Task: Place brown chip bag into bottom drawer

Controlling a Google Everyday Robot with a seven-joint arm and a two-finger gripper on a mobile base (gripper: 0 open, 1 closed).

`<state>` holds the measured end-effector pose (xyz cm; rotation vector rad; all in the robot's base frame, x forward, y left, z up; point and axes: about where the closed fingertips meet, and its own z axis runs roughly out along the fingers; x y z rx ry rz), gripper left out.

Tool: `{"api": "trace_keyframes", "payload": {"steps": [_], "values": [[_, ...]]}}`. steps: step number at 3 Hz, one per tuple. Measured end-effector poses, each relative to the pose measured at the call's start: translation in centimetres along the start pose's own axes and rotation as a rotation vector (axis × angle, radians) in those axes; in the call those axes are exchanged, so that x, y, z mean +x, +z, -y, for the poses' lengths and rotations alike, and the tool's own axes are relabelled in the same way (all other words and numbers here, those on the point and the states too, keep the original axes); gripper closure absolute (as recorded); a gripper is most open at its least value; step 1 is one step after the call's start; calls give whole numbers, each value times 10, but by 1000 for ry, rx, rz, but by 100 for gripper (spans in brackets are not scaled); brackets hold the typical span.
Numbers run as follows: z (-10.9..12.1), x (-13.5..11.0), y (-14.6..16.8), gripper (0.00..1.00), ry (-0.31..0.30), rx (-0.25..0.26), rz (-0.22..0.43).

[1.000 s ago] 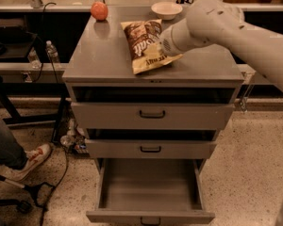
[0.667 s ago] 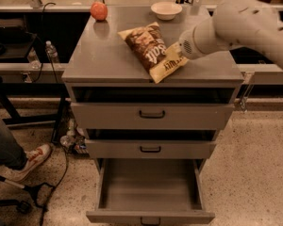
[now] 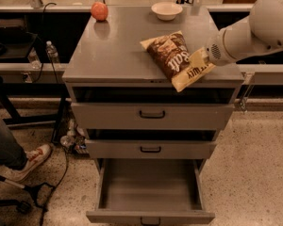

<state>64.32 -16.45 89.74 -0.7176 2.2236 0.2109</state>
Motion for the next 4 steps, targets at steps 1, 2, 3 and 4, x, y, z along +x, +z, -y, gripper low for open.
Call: {"api": "trace_keyframes", "payload": {"steps": [1, 2, 3, 4], "values": [[-2, 8, 1, 100, -4, -23, -22], [-4, 9, 10, 82, -16, -44, -36], [-5, 5, 18, 58, -36, -52, -32], [-4, -4, 23, 35, -54, -51, -6]]}}
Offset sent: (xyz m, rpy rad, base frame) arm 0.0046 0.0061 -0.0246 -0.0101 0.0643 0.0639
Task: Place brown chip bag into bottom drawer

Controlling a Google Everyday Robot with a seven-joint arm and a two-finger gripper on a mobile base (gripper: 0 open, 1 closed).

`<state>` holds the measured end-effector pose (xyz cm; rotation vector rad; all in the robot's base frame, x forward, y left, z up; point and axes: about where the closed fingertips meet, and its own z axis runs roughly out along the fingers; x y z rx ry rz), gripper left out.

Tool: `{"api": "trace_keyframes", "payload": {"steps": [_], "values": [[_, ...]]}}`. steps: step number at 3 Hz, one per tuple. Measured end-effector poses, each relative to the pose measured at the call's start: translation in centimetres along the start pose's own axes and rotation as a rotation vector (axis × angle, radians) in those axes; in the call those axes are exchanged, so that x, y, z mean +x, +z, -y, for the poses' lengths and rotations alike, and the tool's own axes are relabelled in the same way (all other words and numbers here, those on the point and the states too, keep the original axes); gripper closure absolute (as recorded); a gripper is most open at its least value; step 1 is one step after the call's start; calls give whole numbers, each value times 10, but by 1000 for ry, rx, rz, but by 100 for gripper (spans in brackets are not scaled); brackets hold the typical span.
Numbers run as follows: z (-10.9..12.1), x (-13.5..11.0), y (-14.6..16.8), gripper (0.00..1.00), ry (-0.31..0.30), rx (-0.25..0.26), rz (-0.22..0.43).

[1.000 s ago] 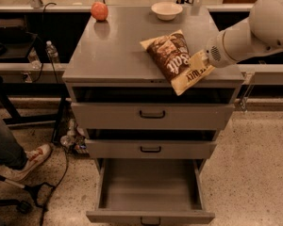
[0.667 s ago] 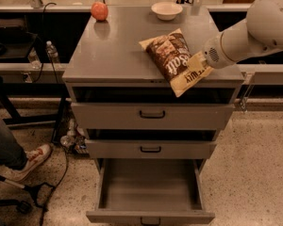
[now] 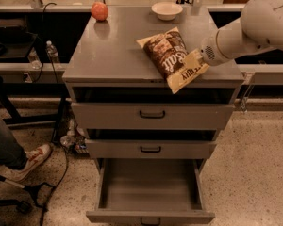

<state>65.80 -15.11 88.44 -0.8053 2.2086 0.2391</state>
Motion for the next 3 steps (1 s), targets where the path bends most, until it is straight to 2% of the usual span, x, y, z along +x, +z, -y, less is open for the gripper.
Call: {"api": "trace_keyframes", "payload": {"steps": [1, 2, 3], "values": [[3, -13, 3, 11, -22, 9, 32], [3, -21, 13, 0, -35, 6, 42], [-2, -24, 39, 0, -40, 0, 6]]}}
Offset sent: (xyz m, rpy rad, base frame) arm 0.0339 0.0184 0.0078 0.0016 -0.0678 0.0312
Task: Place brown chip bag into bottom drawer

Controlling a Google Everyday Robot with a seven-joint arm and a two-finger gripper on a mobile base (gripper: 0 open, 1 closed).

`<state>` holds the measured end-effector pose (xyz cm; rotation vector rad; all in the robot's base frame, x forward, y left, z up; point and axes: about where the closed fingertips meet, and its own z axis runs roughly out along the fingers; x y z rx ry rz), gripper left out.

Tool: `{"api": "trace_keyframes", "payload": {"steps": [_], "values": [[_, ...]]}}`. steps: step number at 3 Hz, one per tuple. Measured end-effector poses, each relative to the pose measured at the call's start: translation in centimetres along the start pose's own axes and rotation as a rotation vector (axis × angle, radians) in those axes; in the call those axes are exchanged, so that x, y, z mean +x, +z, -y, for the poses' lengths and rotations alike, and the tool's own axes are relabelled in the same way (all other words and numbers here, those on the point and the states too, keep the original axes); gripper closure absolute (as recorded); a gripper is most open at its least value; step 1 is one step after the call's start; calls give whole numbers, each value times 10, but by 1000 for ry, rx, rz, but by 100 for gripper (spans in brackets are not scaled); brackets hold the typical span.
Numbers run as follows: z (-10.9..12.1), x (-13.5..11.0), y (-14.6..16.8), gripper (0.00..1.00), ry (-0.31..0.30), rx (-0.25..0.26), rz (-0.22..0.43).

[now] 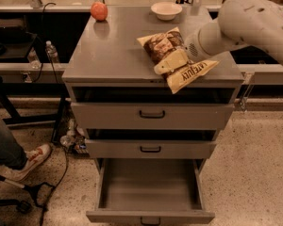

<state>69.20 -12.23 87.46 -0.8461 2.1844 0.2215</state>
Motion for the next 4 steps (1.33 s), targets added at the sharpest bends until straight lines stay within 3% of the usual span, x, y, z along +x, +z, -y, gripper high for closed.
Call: {"api": "trace_keyframes", "payload": {"steps": [1, 2, 3, 4], "values": [[-10, -6, 38, 0, -3, -10, -47], [-17, -7, 64, 14, -2, -15, -87], [-13, -15, 64, 46, 6, -6, -76], [0, -24, 35, 68, 22, 16, -13]]}}
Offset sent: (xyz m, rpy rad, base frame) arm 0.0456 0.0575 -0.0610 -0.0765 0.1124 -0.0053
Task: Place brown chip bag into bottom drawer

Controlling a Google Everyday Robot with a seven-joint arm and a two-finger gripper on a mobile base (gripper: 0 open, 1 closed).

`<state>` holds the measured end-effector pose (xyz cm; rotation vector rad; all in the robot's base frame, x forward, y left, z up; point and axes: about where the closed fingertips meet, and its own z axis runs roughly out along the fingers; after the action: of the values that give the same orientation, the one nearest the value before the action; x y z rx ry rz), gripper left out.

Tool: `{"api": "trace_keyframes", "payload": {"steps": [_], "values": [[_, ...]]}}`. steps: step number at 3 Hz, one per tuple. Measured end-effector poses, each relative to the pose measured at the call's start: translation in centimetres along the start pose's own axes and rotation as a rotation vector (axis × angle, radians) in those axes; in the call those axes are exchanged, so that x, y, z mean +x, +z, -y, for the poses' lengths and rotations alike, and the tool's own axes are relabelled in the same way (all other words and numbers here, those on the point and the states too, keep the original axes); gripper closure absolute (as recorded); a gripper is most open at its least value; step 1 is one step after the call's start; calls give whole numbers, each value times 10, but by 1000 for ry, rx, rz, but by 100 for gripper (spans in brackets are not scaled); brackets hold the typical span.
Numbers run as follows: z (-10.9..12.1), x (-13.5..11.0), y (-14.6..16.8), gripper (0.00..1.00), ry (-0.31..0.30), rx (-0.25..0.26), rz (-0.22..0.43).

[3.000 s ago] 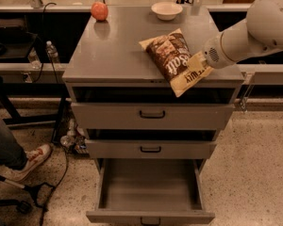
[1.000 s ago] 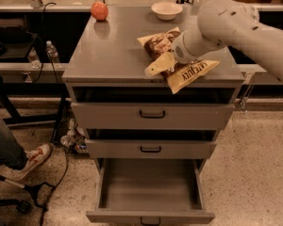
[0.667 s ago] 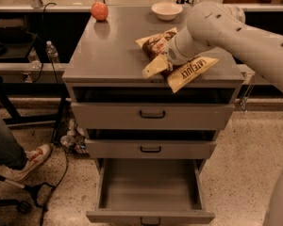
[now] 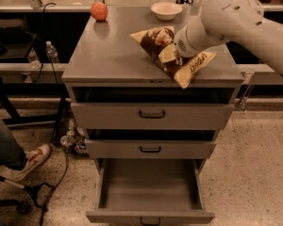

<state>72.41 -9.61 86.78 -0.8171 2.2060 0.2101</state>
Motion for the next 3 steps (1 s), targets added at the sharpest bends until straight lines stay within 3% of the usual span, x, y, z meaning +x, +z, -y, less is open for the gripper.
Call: {"api": "trace_keyframes", "payload": {"steps": [1, 2, 3], "values": [[7, 5, -36, 92, 4, 23, 40], [15, 17, -76, 100, -1, 57, 68], [15, 17, -76, 100, -1, 57, 68]]}}
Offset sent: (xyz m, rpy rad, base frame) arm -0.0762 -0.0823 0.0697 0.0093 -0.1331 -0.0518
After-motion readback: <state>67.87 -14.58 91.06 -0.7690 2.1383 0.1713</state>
